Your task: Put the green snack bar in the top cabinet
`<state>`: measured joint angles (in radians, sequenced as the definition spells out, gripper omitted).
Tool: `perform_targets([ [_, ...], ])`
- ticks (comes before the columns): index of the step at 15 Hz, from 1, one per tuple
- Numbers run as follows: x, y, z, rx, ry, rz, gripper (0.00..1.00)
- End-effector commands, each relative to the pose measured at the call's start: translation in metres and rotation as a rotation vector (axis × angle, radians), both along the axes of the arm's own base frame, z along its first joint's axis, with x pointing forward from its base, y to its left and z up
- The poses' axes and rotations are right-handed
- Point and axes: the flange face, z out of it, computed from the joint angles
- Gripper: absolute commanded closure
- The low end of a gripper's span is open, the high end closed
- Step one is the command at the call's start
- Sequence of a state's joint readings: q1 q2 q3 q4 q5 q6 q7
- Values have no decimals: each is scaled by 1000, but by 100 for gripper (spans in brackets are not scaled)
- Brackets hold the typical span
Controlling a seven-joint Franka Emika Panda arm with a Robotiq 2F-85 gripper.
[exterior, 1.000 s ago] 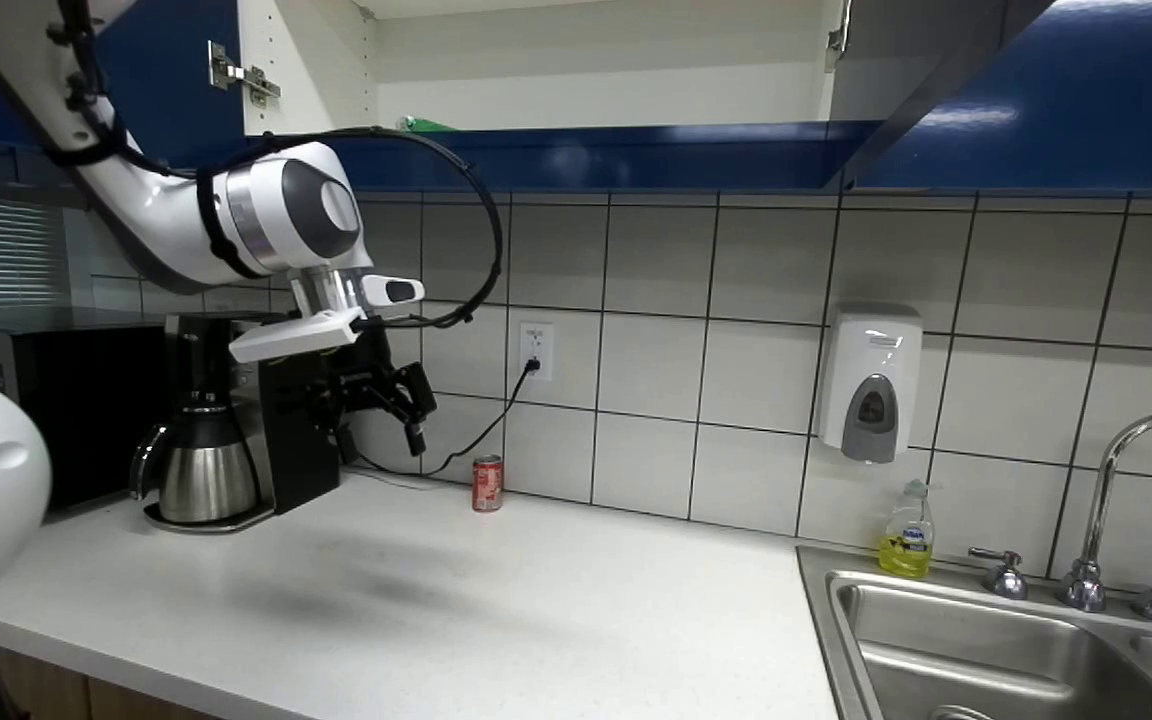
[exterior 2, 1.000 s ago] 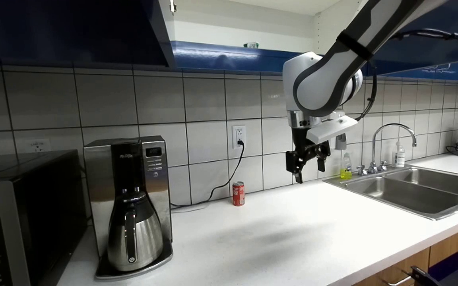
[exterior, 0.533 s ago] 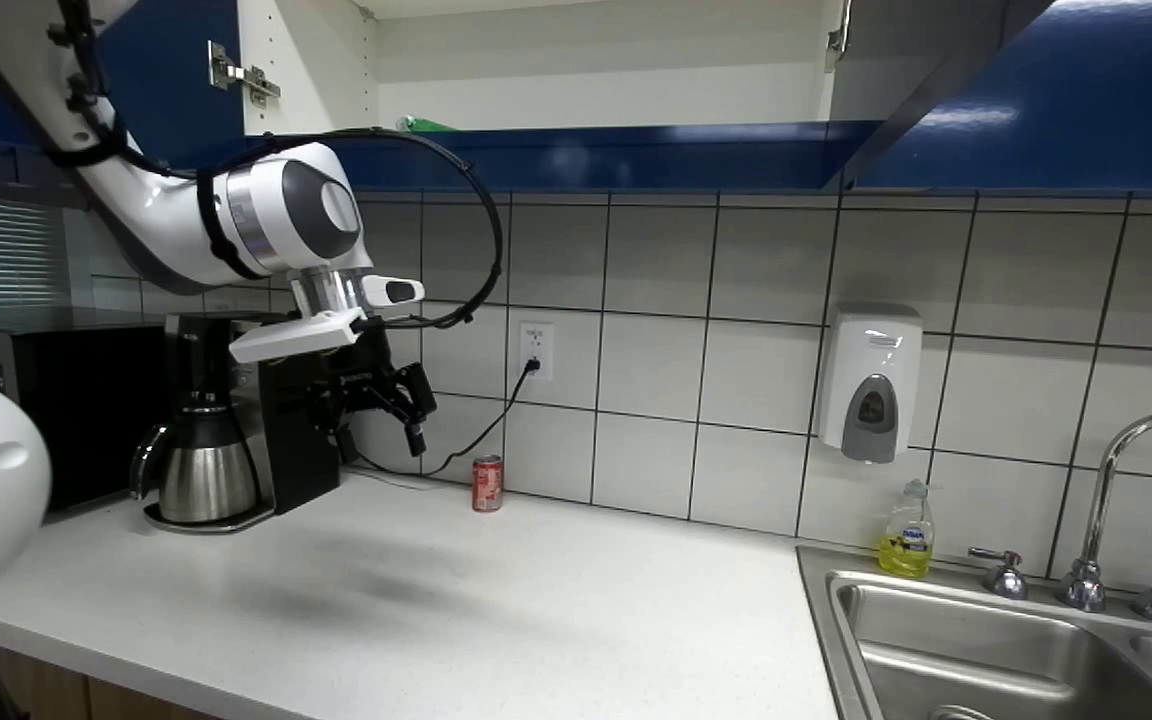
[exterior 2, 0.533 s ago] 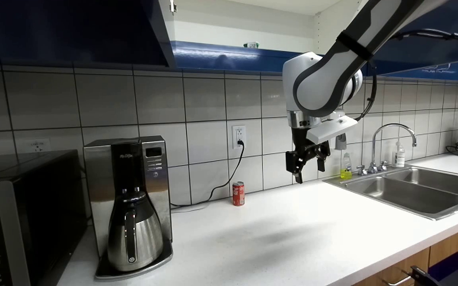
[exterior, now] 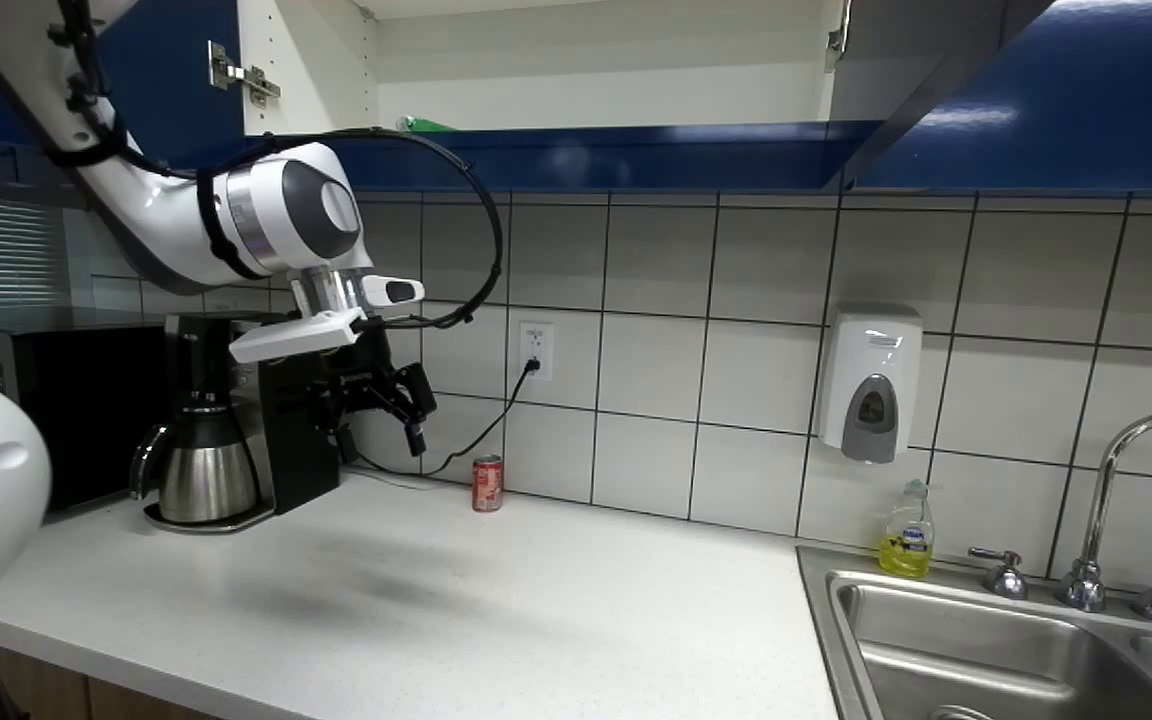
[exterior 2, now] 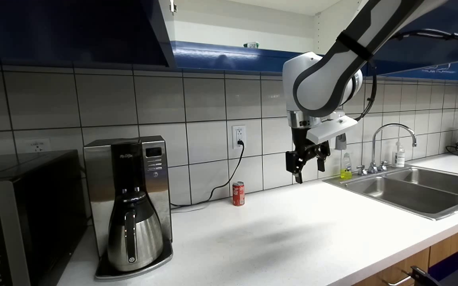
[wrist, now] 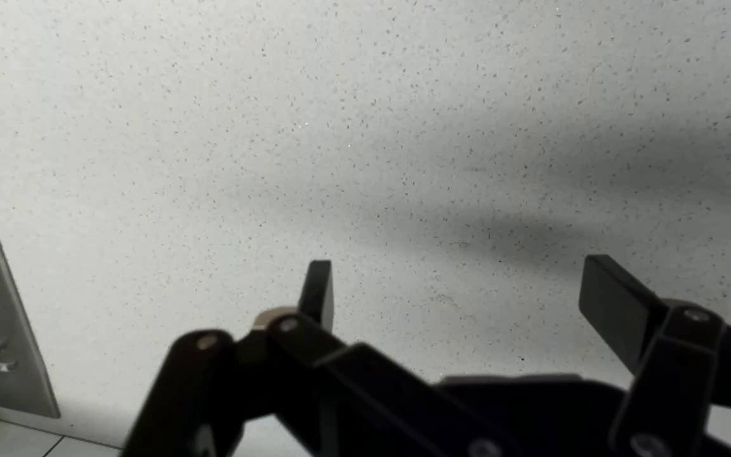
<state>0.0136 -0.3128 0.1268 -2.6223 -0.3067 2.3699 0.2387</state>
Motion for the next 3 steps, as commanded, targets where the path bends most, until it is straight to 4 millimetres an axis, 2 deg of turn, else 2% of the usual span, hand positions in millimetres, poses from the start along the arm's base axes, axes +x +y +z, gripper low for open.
perform_targets([
  [1,0,0,0,0,1,0,0],
  [3,0,0,0,0,1,0,0],
])
